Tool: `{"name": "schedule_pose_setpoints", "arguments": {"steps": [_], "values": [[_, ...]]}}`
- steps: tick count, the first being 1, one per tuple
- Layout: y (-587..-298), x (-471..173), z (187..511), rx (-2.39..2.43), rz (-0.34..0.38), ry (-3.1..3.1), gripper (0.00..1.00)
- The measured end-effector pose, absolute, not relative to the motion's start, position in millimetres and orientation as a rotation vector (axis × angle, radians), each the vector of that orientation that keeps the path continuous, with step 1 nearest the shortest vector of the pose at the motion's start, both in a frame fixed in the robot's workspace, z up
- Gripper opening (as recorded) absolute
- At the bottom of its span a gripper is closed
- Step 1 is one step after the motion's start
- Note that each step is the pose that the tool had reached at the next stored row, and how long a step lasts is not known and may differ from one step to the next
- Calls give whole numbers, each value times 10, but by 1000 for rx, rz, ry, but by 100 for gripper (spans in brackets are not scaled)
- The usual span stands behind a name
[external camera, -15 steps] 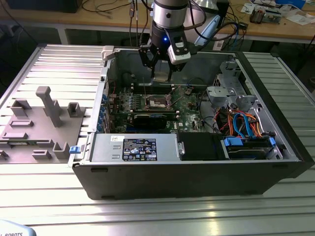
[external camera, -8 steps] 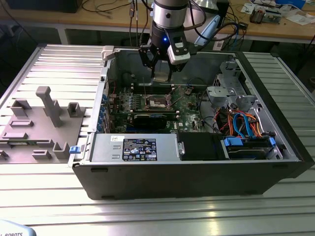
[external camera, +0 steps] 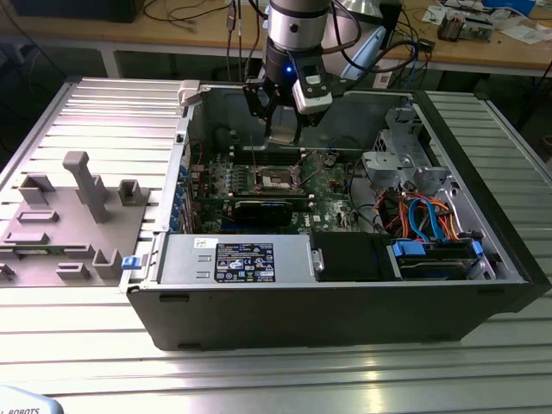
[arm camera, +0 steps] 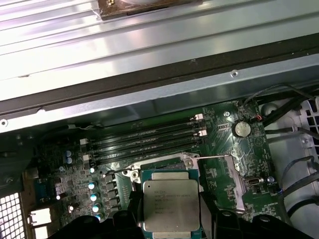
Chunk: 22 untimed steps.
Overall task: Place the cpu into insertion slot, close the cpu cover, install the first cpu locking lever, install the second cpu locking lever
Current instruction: 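Place the cpu into insertion slot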
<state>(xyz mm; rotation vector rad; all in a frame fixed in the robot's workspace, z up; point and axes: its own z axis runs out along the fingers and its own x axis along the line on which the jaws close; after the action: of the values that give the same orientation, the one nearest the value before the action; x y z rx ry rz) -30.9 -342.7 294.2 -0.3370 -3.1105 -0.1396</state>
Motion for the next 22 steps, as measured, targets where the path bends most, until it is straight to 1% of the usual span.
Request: {"name": "schedule_pose_setpoints", "arguments": {"steps": [22], "values": [[-3427, -309, 2913, -450, -140, -3099, 55]]}}
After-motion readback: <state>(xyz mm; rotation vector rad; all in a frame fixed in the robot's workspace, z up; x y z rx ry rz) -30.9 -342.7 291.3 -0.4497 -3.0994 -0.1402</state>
